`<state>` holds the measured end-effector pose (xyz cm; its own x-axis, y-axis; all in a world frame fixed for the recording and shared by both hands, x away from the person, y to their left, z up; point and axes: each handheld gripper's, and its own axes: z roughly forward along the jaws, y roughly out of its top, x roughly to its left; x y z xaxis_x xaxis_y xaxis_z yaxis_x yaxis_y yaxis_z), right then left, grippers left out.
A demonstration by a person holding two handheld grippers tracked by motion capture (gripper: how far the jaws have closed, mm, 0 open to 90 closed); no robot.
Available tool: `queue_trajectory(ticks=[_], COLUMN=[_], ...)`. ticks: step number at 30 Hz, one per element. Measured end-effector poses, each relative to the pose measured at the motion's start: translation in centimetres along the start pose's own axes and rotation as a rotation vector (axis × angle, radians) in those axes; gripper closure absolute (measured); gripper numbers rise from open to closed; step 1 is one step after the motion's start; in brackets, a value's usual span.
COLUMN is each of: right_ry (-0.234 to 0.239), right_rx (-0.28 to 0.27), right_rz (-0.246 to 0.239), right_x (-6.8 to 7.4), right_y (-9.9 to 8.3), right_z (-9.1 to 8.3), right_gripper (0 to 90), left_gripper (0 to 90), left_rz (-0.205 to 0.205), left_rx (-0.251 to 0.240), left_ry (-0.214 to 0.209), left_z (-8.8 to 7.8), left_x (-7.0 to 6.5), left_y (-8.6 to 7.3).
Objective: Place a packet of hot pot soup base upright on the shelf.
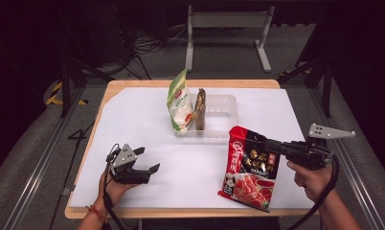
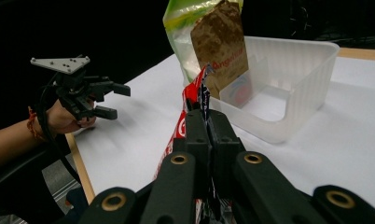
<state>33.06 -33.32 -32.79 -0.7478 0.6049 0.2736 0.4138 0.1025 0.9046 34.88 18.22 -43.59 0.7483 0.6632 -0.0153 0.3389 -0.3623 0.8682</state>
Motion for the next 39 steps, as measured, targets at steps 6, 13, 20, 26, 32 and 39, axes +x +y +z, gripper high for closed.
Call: queue_trajectory(ticks=[6,13,20,26,32,39], right_ry=[-0.004,-0.021,-0.045,-0.066,-0.085,-0.123], right_rx=[0.010,0.003,-0.011,-0.025,-0.047,-0.071], right_rz=[-0.047,-0.093,-0.116,-0.134,-0.131,-0.140], right_x=[1.0,1.8,2.0,2.0,1.8,1.5], right_y=[1.0,2.1,2.8,3.5,4.2,5.1], right_z=[0.4,0.7,1.0,1.4,1.7,2.0], right_gripper=[88.8,88.8,88.8,88.8,88.7,88.7], left_gripper=[17.5,17.5,18.2,15.2,12.4,12.4], left_rz=[0.001,0.001,-0.027,-0.028,-0.019,-0.037], left_rx=[-0.006,-0.012,-0.066,-0.059,-0.075,-0.078], left_ry=[0.003,0.015,0.053,0.065,0.079,0.096], left_z=[-0.1,-0.2,-0.8,-0.7,-0.7,-0.8], left_x=[0.1,0.1,0.5,0.6,0.5,1.0], left_y=[0.0,0.0,0.0,-0.1,0.0,-0.2])
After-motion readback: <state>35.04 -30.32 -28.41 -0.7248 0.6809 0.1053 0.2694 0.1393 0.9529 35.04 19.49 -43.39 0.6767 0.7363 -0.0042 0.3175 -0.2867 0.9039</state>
